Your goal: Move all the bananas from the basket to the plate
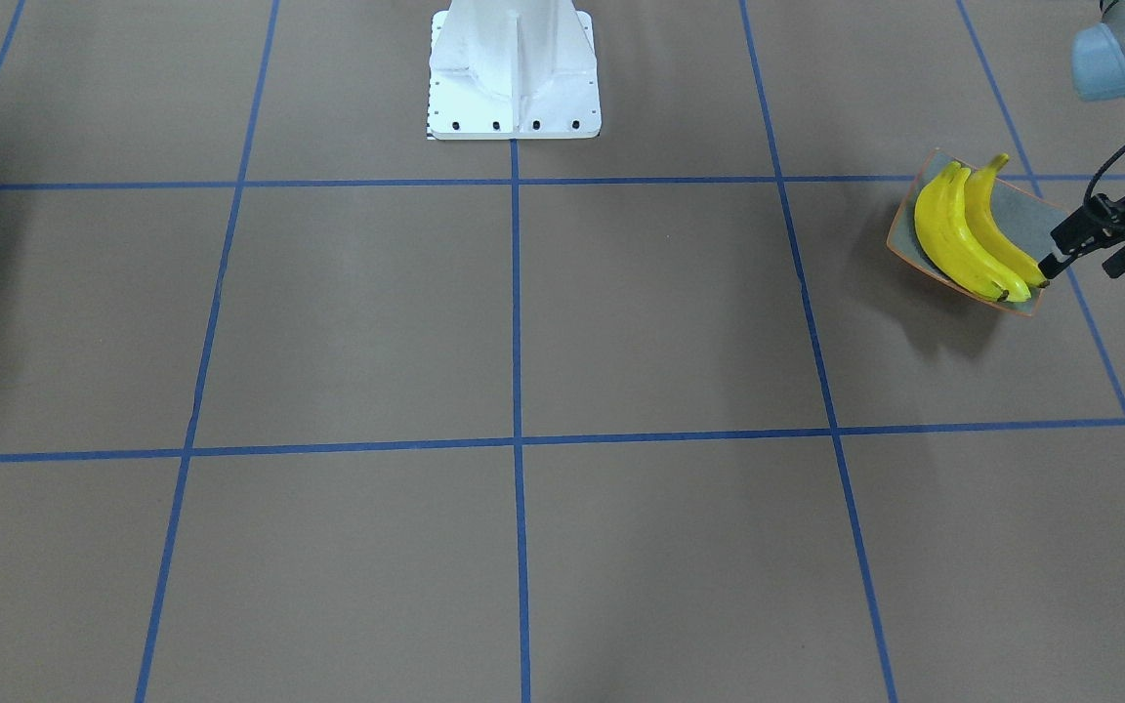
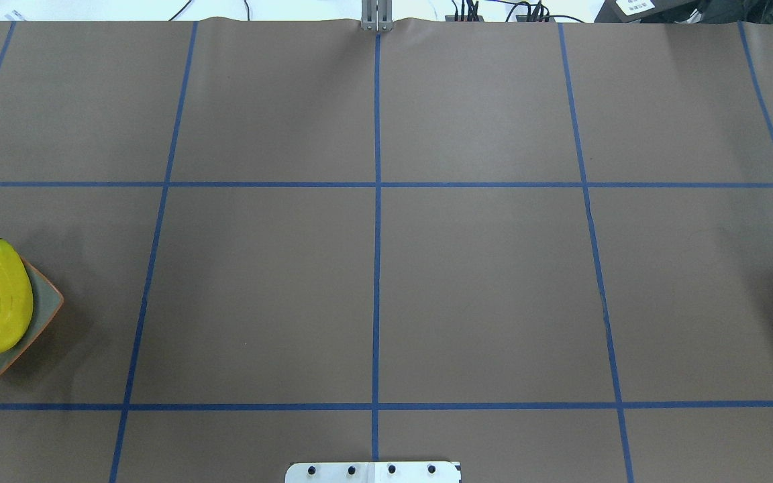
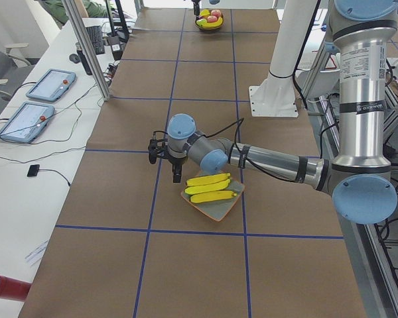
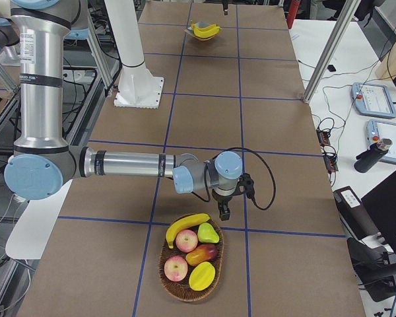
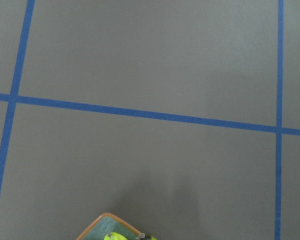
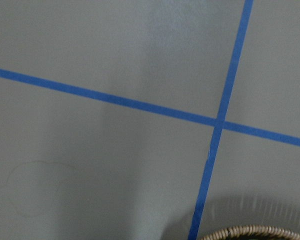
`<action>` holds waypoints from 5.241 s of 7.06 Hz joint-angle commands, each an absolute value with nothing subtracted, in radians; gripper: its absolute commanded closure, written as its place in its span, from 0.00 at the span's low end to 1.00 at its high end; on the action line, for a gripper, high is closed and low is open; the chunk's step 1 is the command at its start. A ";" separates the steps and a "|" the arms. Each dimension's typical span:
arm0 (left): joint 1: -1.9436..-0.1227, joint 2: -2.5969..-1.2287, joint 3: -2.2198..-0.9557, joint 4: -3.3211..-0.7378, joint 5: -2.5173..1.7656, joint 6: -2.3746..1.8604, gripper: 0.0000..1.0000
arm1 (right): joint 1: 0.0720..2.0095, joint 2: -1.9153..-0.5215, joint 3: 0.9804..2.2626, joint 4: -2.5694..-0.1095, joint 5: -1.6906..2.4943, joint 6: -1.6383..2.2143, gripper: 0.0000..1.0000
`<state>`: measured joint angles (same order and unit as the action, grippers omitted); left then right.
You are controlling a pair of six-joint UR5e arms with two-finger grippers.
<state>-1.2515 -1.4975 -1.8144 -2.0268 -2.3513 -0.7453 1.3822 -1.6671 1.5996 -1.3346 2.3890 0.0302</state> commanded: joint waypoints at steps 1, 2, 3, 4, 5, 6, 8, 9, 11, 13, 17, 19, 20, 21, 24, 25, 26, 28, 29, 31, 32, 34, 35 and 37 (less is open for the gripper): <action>-1.249 -1.506 -1.812 -2.025 -2.350 -0.742 0.00 | 1.381 -1.707 1.594 -1.341 2.425 -0.123 0.00; -1.247 -1.511 -1.804 -2.025 -2.349 -0.742 0.00 | 1.373 -1.723 1.591 -1.341 2.425 -0.164 0.00; -1.247 -1.514 -1.804 -2.025 -2.318 -0.742 0.00 | 1.370 -1.726 1.571 -1.341 2.428 -0.204 0.01; -1.246 -1.516 -1.798 -2.025 -2.301 -0.742 0.00 | 1.355 -1.735 1.566 -1.341 2.436 -0.206 0.01; -1.246 -1.517 -1.796 -2.025 -2.301 -0.742 0.00 | 1.347 -1.749 1.565 -1.341 2.439 -0.206 0.01; -1.244 -1.531 -1.777 -2.026 -2.301 -0.742 0.00 | 1.344 -1.759 1.565 -1.341 2.459 -0.206 0.02; -1.244 -1.557 -1.749 -2.028 -2.299 -0.742 0.00 | 1.332 -1.775 1.563 -1.341 2.477 -0.206 0.02; -1.244 -1.559 -1.749 -2.028 -2.301 -0.741 0.00 | 1.324 -1.775 1.559 -1.341 2.477 -0.207 0.07; -1.244 -1.559 -1.747 -2.029 -2.299 -0.742 0.00 | 1.315 -1.776 1.545 -1.339 2.468 -0.209 0.09; -1.244 -1.563 -1.747 -2.031 -2.301 -0.742 0.00 | 1.310 -1.776 1.514 -1.338 2.467 -0.212 0.09; -1.244 -1.563 -1.747 -2.036 -2.303 -0.741 0.00 | 1.304 -1.778 1.494 -1.338 2.465 -0.212 0.14; -1.244 -1.563 -1.749 -2.036 -2.303 -0.739 0.00 | 1.304 -1.787 1.494 -1.338 2.467 -0.212 0.21; -1.244 -1.563 -1.749 -2.037 -2.303 -0.739 0.00 | 1.304 -1.793 1.494 -1.336 2.468 -0.212 0.26; -1.244 -1.563 -1.747 -2.036 -2.303 -0.739 0.00 | 1.304 -1.798 1.494 -1.335 2.468 -0.212 0.35; -1.244 -1.563 -1.749 -2.037 -2.304 -0.739 0.00 | 1.304 -1.802 1.493 -1.335 2.467 -0.245 0.81; -1.244 -1.563 -1.749 -2.037 -2.303 -0.739 0.00 | 1.305 -1.809 1.493 -1.332 2.467 -0.245 1.00; -1.244 -1.565 -1.749 -2.037 -2.304 -0.739 0.00 | 1.305 -1.806 1.494 -1.336 2.471 -0.245 1.00; -1.244 -1.565 -1.749 -2.037 -2.304 -0.739 0.00 | 1.305 -1.801 1.505 -1.339 2.476 -0.244 1.00; -1.244 -1.565 -1.749 -2.037 -2.304 -0.739 0.00 | 1.311 -1.802 1.528 -1.339 2.477 -0.244 1.00; -1.244 -1.568 -1.749 -2.036 -2.307 -0.739 0.00 | 1.334 -1.810 1.555 -1.339 2.479 -0.245 1.00; -1.244 -1.571 -1.749 -2.036 -2.309 -0.741 0.00 | 1.338 -1.813 1.563 -1.342 2.479 -0.245 1.00; -1.244 -1.571 -1.747 -2.036 -2.310 -0.741 0.00 | 1.361 -1.813 1.572 -1.342 2.473 -0.245 1.00; -1.244 -1.571 -1.746 -2.037 -2.310 -0.741 0.00 | 1.386 -1.810 1.606 -1.382 2.473 -0.245 1.00; -1.244 -1.571 -1.738 -2.042 -2.310 -0.739 0.00 | 1.426 -1.760 1.785 -1.623 2.473 -0.245 1.00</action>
